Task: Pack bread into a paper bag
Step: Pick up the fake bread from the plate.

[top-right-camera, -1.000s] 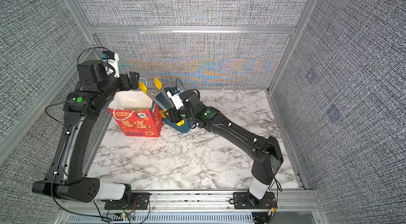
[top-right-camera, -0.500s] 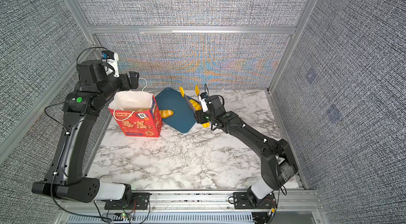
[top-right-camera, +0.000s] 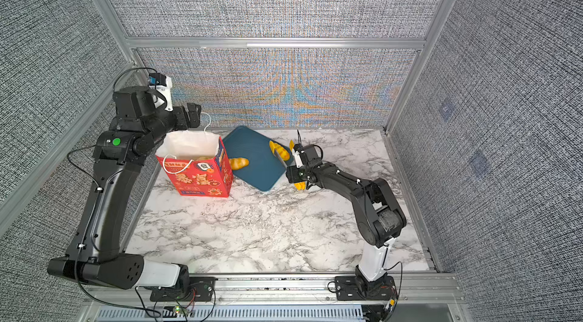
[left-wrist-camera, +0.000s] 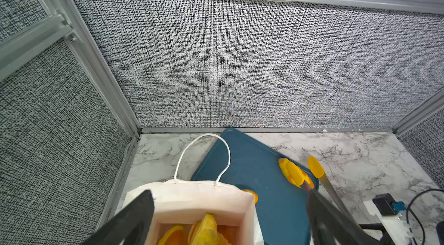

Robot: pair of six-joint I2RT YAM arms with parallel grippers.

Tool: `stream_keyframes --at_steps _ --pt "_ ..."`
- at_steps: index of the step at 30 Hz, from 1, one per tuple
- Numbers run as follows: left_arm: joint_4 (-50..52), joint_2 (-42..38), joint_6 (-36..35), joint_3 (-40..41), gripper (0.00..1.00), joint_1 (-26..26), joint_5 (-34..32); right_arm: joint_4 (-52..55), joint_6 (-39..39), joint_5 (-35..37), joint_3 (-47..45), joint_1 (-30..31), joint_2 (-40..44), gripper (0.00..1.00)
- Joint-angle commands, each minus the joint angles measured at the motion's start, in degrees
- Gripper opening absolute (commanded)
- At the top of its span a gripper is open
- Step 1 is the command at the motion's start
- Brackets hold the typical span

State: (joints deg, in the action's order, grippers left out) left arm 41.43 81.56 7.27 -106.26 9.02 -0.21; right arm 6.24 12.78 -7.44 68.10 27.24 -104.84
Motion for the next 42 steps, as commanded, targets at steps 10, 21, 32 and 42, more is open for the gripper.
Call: stream_keyframes --at_steps 10,21,32,42 --pt "-1.26 0.46 -0.96 0.34 1.0 -0.05 -0.41 -4.33 0.19 -3.85 2.3 -0.68 -4.33 0.66" --pt "-1.11 0.5 -0.98 0.6 1.0 -0.02 -0.31 -3.13 -0.1 -3.96 1.43 0.27 -3.96 0.65" --pt "-1.17 0.44 -1.03 0.56 1.0 -0.05 -0.29 -2.73 -0.02 -4.07 1.49 0.64 -5.68 0.58" --pt "-1.04 0.61 -0.86 0.57 1.0 -0.05 -0.08 -2.81 -0.26 -3.2 1.16 0.76 -2.75 0.25"
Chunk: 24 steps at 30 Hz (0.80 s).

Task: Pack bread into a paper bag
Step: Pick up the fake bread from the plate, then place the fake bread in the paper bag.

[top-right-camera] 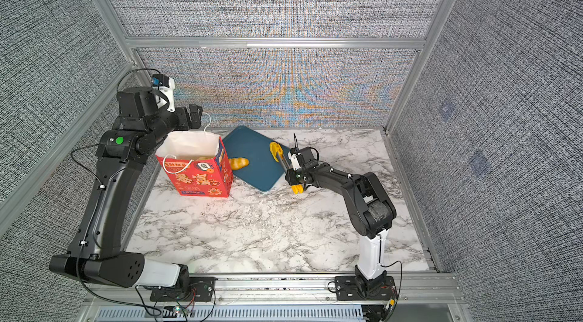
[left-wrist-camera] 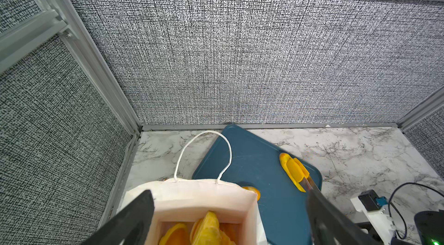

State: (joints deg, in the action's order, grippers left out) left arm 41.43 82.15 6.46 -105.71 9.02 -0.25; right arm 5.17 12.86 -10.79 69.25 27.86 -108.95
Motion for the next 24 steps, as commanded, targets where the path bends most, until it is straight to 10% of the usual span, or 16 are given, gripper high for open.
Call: stream_keyframes --at_steps 1,13,24 --pt "-1.02 -0.01 -0.04 -0.02 1.0 -0.05 -0.09 -1.74 -0.37 0.24 0.0 0.11 1.98 0.24" --pt "-1.47 0.72 0.82 -1.29 1.0 -0.05 -2.38 2.19 -2.86 -7.13 8.37 4.56 16.44 0.22" --pt "-0.97 0.49 1.28 -2.22 1.0 -0.05 -2.52 7.69 -5.56 -9.01 20.92 14.94 13.04 0.19"
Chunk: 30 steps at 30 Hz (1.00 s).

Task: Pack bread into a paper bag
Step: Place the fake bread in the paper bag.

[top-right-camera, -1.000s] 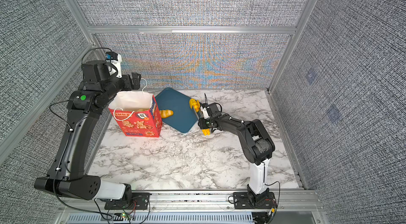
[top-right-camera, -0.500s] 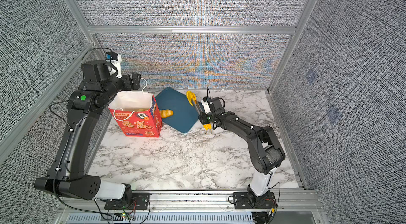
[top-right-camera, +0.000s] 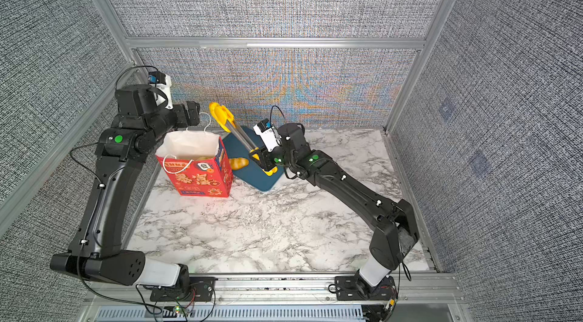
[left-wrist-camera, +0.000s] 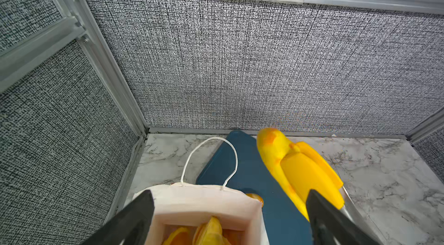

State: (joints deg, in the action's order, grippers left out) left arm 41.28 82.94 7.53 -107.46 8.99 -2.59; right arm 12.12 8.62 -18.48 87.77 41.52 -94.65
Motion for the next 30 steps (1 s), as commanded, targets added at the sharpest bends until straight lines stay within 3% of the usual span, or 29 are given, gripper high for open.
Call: stream_keyframes --at_steps 1,13,15,18,21,30 --pt "-0.78 -0.45 0.11 -0.51 1.0 -0.03 -0.26 1.15 -1.6 -1.44 3.52 2.23 -2.17 0.19" --pt "-0.4 -1.57 -0.28 -0.28 1.0 -0.03 -0.35 5.54 -1.84 -2.53 13.61 7.19 -12.51 0.22" --pt "-0.4 -1.65 -0.42 -0.25 1.0 -0.03 -0.44 5.32 -1.59 -2.73 14.21 7.17 -13.06 0.27" --pt "-0.28 -1.73 -0.5 -0.21 1.0 -0.03 -0.57 5.63 -1.58 -3.46 15.44 7.26 -13.86 0.45" --pt "-0.24 -1.66 -0.59 -0.25 1.0 0.03 -0.47 5.97 -1.74 -3.84 16.27 7.44 -14.2 0.54" --pt "-0.16 -1.56 -0.59 -0.43 1.0 -0.03 -0.18 5.33 -1.76 -3.57 16.32 7.61 -12.95 0.57"
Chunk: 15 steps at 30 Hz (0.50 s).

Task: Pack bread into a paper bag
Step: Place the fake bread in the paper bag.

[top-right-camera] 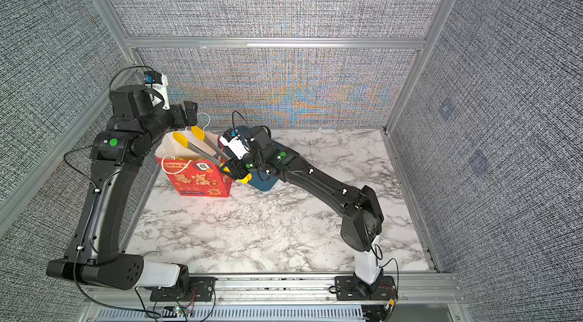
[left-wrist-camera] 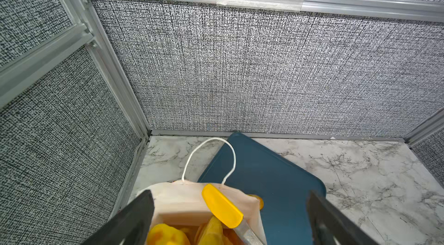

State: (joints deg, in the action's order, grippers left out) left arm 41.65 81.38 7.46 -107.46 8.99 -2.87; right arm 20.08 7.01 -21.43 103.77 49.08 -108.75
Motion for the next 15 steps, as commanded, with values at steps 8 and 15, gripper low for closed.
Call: stream_keyframes --at_steps 8,15 --pt "-0.56 0.19 -0.7 -0.5 1.0 -0.03 0.11 -2.83 -2.47 7.6 -4.55 -2.85 10.89 0.58" --pt "-0.69 0.44 -0.61 -0.52 1.0 -0.03 0.02 -3.5 -0.13 8.95 -20.23 -9.14 18.02 0.62"
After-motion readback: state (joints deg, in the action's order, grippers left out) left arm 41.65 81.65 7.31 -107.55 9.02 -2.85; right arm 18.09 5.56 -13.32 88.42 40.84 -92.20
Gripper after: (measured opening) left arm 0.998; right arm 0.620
